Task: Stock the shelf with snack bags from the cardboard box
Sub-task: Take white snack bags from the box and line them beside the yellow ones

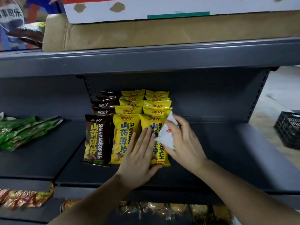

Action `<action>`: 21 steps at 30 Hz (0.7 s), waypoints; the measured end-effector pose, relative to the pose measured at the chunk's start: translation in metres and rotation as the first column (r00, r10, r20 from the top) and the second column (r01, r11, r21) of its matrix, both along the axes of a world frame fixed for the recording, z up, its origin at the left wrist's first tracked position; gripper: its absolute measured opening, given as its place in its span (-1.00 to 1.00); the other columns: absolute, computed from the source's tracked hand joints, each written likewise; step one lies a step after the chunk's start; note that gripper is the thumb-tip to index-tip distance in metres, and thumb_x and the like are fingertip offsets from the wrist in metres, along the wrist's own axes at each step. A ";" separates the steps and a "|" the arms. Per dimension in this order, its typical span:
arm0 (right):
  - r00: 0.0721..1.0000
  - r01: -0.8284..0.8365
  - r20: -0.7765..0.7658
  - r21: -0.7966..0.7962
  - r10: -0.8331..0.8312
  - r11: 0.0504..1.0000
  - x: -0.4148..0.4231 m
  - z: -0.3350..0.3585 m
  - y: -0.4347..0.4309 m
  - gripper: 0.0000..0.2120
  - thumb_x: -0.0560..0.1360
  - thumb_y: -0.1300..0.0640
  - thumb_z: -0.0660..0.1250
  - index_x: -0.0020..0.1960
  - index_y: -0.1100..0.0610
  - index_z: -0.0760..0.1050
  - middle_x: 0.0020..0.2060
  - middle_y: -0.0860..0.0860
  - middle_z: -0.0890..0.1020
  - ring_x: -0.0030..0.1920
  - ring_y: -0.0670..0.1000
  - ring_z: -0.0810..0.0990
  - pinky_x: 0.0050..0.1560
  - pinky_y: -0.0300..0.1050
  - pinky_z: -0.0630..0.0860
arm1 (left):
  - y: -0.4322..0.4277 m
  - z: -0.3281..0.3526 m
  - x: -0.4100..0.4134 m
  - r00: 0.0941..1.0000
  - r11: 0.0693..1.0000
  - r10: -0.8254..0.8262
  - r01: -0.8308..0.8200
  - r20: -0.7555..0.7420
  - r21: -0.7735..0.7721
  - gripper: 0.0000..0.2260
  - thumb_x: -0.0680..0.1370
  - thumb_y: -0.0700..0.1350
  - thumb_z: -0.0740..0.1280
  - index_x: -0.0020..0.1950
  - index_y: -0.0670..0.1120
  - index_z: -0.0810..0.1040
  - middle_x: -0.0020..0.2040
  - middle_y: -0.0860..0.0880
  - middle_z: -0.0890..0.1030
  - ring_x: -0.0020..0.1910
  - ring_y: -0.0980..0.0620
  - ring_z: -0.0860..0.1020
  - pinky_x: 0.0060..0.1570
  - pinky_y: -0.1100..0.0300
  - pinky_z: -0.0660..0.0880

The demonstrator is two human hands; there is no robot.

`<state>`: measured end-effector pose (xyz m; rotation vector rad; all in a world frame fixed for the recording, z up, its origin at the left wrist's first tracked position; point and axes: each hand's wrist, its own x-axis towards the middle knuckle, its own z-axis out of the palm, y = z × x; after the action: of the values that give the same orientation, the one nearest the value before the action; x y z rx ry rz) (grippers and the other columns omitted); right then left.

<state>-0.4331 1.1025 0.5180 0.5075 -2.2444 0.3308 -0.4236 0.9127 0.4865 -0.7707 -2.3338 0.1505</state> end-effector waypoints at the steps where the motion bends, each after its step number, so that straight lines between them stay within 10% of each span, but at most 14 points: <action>1: 1.000 0.015 0.005 -0.049 -0.014 0.999 0.001 0.003 0.006 -0.29 0.32 0.01 0.52 0.34 0.12 0.26 0.28 0.15 0.29 0.17 0.23 0.53 0.01 0.06 0.59 | 0.004 0.001 -0.002 1.000 1.000 0.009 -0.009 0.001 -0.020 -0.18 0.46 0.31 0.23 0.51 -0.20 0.13 0.52 -0.25 0.12 0.51 -0.20 0.12 0.41 -0.21 0.15; 16: 0.974 0.150 0.211 -0.346 -0.079 0.926 0.004 0.004 0.036 -0.37 0.40 -0.01 0.44 0.37 0.14 0.29 0.30 0.07 0.31 0.14 0.11 0.53 -0.19 -0.13 0.54 | 0.004 0.012 -0.021 0.999 0.992 -0.049 0.049 -0.002 -0.117 -0.26 0.45 0.32 0.16 0.55 0.05 0.05 0.53 -0.23 0.09 0.51 -0.21 0.09 0.35 -0.24 0.27; 21: 0.975 0.149 0.217 -0.450 -0.054 0.881 0.008 0.008 0.034 -0.41 0.41 0.01 0.42 0.35 0.12 0.28 0.28 0.02 0.30 0.17 0.06 0.49 -0.14 -0.19 0.45 | 0.017 0.029 0.002 0.994 0.990 -0.071 0.081 0.084 -0.119 -0.15 0.38 0.15 0.42 0.55 -0.01 0.09 0.53 -0.25 0.08 0.51 -0.24 0.06 0.34 -0.34 0.20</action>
<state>-0.4249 1.1365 0.5255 0.1010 -2.2635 0.8717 -0.4214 0.9300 0.5151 -0.9408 -2.3833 0.2345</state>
